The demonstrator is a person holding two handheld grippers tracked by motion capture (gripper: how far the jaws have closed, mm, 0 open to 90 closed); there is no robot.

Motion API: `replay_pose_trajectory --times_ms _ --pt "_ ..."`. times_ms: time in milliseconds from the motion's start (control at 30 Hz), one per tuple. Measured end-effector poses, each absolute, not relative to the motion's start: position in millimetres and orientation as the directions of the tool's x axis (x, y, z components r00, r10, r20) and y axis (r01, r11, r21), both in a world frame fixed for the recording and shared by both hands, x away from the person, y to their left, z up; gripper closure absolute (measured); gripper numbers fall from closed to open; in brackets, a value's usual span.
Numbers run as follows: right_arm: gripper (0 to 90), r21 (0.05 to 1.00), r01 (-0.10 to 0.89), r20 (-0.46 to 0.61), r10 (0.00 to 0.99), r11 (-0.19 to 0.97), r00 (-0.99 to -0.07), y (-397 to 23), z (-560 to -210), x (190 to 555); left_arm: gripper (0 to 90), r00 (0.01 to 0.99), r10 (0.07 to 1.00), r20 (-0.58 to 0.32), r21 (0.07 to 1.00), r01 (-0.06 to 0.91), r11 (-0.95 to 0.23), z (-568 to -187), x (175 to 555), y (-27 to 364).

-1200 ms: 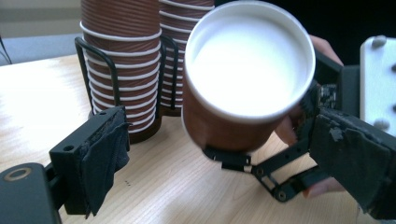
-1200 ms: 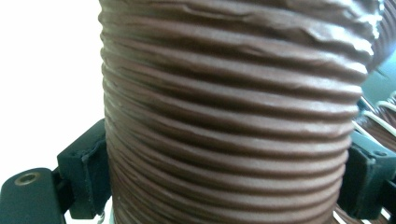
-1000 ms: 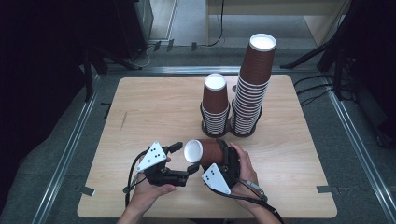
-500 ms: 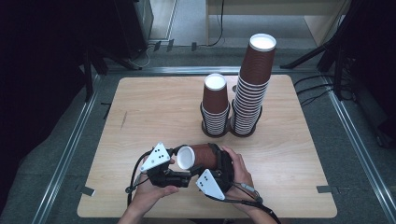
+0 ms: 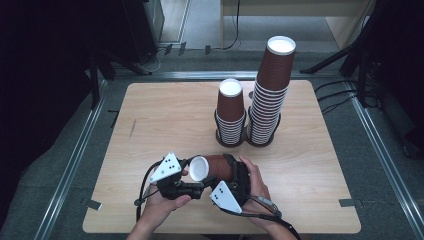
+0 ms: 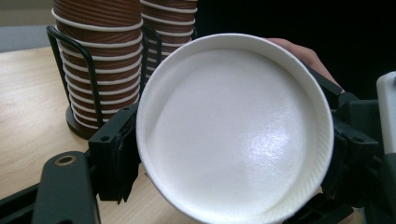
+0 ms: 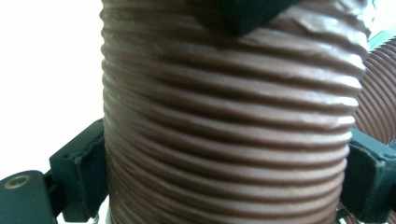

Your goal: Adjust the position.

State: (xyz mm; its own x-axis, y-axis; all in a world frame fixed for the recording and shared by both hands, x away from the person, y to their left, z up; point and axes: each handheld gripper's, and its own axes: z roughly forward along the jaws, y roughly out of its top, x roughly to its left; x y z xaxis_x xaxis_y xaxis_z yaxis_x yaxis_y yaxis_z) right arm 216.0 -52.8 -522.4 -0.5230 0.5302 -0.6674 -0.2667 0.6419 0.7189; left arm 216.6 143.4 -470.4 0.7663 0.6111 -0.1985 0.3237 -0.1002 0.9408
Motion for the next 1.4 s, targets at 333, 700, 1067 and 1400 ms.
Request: replay_pose_trajectory --times_ms 333,700,1067,1400 --pt "0.2 0.765 -0.218 -0.611 0.578 0.606 -0.541 -60 -520 219 22.4 0.766 0.603 -0.221 0.953 0.301 -0.033 -470 219 153" --pt "0.0 0.824 -0.126 -0.520 0.651 0.552 -0.553 -74 -523 225 22.4 0.743 0.620 -0.252 0.959 0.277 0.058 -472 220 168" --pt "0.1 0.927 0.046 -0.277 0.763 0.371 -0.584 -91 -521 224 22.5 0.723 0.631 -0.279 0.956 0.273 0.110 -476 221 178" --pt "6.0 0.971 0.229 0.061 0.845 0.074 -0.532 -90 -510 222 22.4 0.694 0.668 -0.268 0.960 0.250 0.126 -480 220 180"
